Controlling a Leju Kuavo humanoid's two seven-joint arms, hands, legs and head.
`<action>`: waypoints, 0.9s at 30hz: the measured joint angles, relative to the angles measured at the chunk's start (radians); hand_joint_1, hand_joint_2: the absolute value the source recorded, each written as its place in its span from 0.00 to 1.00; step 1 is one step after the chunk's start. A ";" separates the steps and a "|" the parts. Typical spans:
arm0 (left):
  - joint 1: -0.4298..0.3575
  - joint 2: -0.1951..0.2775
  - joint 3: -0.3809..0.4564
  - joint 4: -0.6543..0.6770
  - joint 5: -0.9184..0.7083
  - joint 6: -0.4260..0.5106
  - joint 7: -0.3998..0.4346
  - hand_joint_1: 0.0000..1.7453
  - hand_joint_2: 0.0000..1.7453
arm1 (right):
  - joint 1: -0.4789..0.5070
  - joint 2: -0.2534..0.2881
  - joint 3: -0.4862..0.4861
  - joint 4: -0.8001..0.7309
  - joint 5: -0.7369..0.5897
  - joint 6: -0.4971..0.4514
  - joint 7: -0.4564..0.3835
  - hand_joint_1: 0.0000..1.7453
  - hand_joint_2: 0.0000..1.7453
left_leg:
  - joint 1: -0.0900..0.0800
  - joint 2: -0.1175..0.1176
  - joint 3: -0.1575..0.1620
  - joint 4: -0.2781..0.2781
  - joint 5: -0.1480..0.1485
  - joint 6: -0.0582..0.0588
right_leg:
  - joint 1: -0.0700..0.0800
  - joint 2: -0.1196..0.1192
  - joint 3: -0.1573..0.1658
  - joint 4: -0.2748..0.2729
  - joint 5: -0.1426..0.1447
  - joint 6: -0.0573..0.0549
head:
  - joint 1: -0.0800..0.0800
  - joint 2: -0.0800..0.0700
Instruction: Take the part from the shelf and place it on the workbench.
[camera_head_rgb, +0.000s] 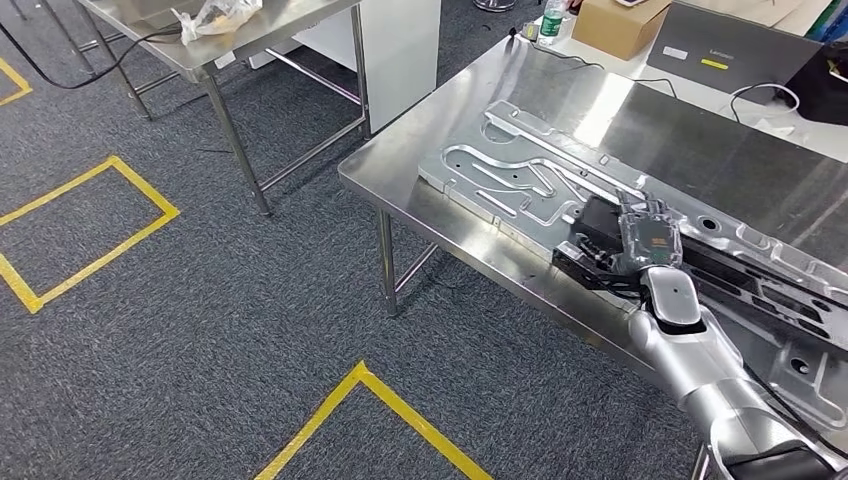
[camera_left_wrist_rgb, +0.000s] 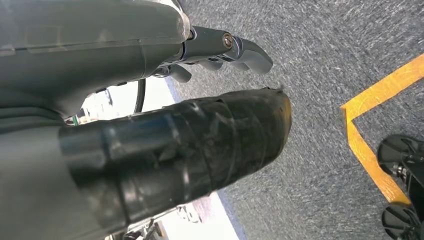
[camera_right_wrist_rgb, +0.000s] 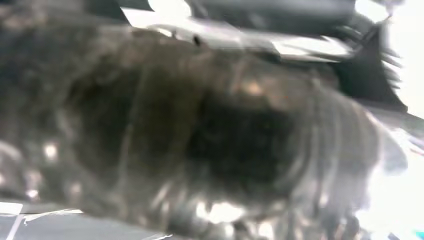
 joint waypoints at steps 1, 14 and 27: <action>0.000 -0.002 0.007 -0.004 -0.010 -0.005 -0.001 0.00 0.00 | 0.008 0.000 0.011 -0.047 -0.013 -0.010 -0.019 0.00 0.00 | 0.000 0.000 0.001 0.000 0.000 0.000 | 0.000 0.000 0.000 0.000 0.000 0.000 | 0.000 0.000; 0.002 -0.019 0.051 -0.029 -0.044 -0.020 -0.007 0.00 0.00 | 0.061 -0.003 0.068 -0.349 -0.040 -0.015 -0.034 0.00 0.00 | 0.001 -0.004 0.004 0.000 0.001 0.000 | 0.001 -0.004 0.000 0.000 0.000 0.000 | 0.000 0.000; 0.000 -0.020 0.073 -0.033 -0.102 -0.024 -0.014 0.00 0.00 | 0.106 -0.010 0.070 -0.425 -0.032 -0.065 -0.074 0.00 0.00 | 0.001 -0.004 0.004 0.000 0.001 0.000 | 0.001 -0.004 0.000 0.000 0.000 0.000 | 0.000 0.000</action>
